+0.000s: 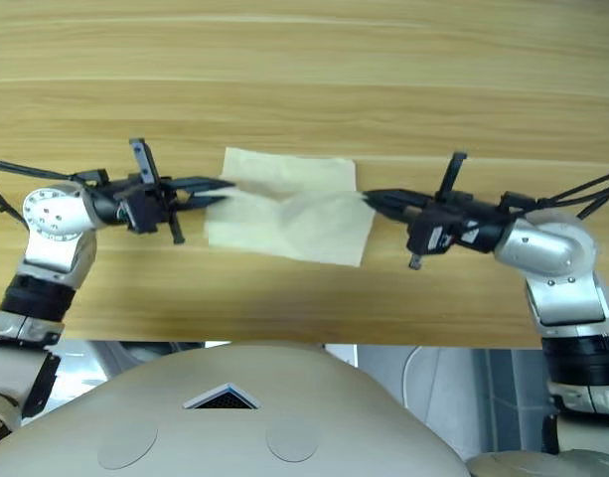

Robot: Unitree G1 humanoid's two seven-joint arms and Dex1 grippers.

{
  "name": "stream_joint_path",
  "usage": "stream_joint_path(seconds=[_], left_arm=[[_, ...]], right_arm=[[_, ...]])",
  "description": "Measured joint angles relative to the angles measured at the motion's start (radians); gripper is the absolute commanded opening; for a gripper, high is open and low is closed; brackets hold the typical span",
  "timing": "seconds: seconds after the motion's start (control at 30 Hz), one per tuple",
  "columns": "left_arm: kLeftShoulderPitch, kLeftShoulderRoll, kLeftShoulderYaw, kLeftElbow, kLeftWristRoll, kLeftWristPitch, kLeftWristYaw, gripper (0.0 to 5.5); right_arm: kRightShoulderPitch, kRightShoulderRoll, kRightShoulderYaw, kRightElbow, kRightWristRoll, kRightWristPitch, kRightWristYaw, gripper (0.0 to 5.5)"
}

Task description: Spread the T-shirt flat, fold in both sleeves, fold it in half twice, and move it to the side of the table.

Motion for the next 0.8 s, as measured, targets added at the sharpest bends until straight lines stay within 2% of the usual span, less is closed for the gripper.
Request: stream_joint_path(seconds=[0.17, 0.37, 0.67, 0.8], left_arm=[[-0.165, -0.108, 0.001, 0.395, 0.171, -0.091, 0.093, 0.0], [-0.331, -0.167, -0.016, 0.797, 0.39, -0.158, 0.292, 0.0], [-0.415, -0.213, -0.018, 0.954, 0.471, -0.175, 0.438, 0.0], [-0.448, -0.233, -0.038, 0.989, 0.524, -0.131, 0.562, 0.0]], right_arm=[[-0.2, 0.11, 0.101, 0.277, -0.22, 0.028, -0.113, 0.0], [-0.361, 0.215, 0.181, 0.535, -0.337, 0.014, -0.226, 0.0], [-0.437, 0.286, 0.213, 0.685, -0.368, -0.026, -0.325, 0.0], [-0.457, 0.318, 0.213, 0.765, -0.365, -0.043, -0.351, 0.0]])
